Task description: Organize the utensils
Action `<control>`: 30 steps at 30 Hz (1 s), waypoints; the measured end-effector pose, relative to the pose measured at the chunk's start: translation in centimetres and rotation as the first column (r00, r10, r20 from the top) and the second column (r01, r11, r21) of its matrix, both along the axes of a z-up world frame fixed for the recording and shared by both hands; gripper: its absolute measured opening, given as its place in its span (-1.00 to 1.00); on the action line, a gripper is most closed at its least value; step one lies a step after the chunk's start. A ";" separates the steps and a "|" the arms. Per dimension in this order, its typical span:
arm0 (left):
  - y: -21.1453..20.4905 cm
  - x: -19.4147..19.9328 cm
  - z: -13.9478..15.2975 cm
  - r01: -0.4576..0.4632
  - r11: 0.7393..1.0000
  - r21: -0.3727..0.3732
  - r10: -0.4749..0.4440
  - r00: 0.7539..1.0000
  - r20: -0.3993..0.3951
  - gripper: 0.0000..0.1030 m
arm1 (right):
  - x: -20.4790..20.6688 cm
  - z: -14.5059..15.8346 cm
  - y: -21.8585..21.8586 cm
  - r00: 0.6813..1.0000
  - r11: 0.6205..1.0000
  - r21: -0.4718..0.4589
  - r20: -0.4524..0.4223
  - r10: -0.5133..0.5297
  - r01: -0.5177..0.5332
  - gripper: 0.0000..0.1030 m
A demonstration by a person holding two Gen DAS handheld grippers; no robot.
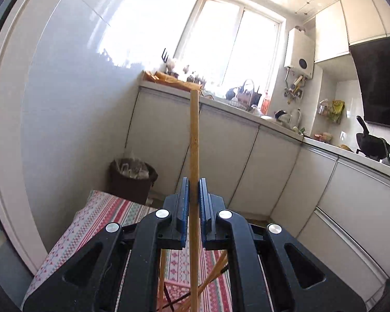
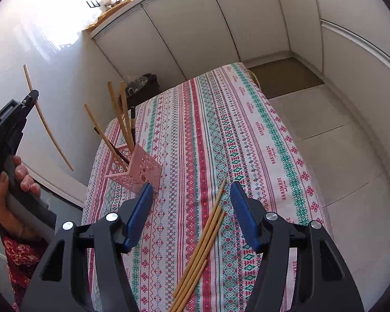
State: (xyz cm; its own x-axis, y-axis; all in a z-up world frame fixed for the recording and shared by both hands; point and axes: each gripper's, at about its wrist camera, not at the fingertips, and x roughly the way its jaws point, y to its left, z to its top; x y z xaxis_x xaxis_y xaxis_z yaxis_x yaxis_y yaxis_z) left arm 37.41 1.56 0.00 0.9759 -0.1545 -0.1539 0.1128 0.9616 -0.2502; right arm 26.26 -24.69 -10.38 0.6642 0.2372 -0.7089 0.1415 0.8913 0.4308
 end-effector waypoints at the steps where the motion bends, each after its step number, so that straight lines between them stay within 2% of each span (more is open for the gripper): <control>1: -0.5 0.5 -0.7 -0.015 1.000 0.015 0.015 1.000 0.015 -0.87 | 0.0 -0.2 -0.3 1.000 1.000 -0.003 -0.005 -0.005 0.005 0.18; 5: -1.7 2.5 -3.8 -0.069 0.996 0.061 0.066 0.997 0.046 -0.87 | 0.2 -1.2 -1.6 0.999 0.999 -0.019 -0.038 -0.030 0.030 0.18; 9: -1.9 3.2 -7.0 -0.090 0.994 0.065 0.086 0.995 0.051 -0.87 | 0.4 -2.4 -2.5 0.996 0.999 -0.025 -0.075 -0.046 0.045 0.18; 13: -1.6 1.7 -9.5 -0.073 0.996 0.059 0.073 0.997 0.001 -0.85 | 0.5 -2.1 -2.4 0.996 0.999 -0.010 -0.072 -0.044 0.044 0.18; 15: -1.2 -1.0 -8.9 -0.091 0.994 0.062 0.089 0.996 0.030 -0.78 | 0.1 -1.2 -2.1 0.999 1.000 0.003 -0.043 -0.031 0.031 0.18; 16: -0.8 -2.5 -8.0 -0.099 0.994 0.055 0.096 0.994 0.048 -0.64 | -0.1 -0.8 -1.9 0.999 1.000 0.006 -0.028 -0.024 0.024 0.18; 18: 0.1 -5.3 -5.4 -0.106 0.994 0.037 0.102 0.991 0.086 -0.59 | -0.7 -0.1 -1.5 1.000 1.000 0.017 -0.005 -0.013 0.013 0.18; 22: 0.7 -9.4 -1.1 -0.074 0.997 0.012 0.072 0.991 0.108 -0.29 | -1.7 1.0 -1.0 1.000 0.999 0.044 0.019 0.009 -0.010 0.18; 25: 0.2 -11.1 0.3 -0.052 0.997 0.057 0.049 0.997 0.052 -0.22 | -2.6 1.6 -0.5 0.999 0.999 0.030 0.037 0.016 -0.017 0.22; 27: -0.3 -11.5 0.2 -0.012 0.995 0.096 0.015 0.999 -0.038 -0.17 | -3.1 1.7 -0.5 1.000 1.000 0.022 0.027 0.012 -0.013 0.25; 28: -0.6 -11.6 -0.1 0.010 0.993 0.115 0.000 0.996 -0.089 -0.06 | -3.4 1.6 -0.6 1.000 1.000 0.021 0.021 0.005 -0.006 0.26; 29: -1.0 -11.7 -0.7 0.025 0.990 0.140 -0.005 0.989 -0.145 0.18 | -3.6 1.6 -0.8 1.000 1.000 0.017 0.014 -0.003 0.003 0.27; 30: -1.3 -11.7 -1.3 0.035 0.987 0.159 -0.003 0.981 -0.193 0.27 | -3.8 1.5 -1.0 1.000 1.000 0.009 0.005 -0.013 0.013 0.30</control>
State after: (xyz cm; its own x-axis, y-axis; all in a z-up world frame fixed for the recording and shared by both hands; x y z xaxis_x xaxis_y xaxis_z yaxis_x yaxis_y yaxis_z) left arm 25.68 0.22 -1.28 0.9230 -0.1307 -0.3619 0.0964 0.9891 -0.1112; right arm 22.45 -25.64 -8.85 0.6710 0.2351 -0.7032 0.1509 0.8852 0.4400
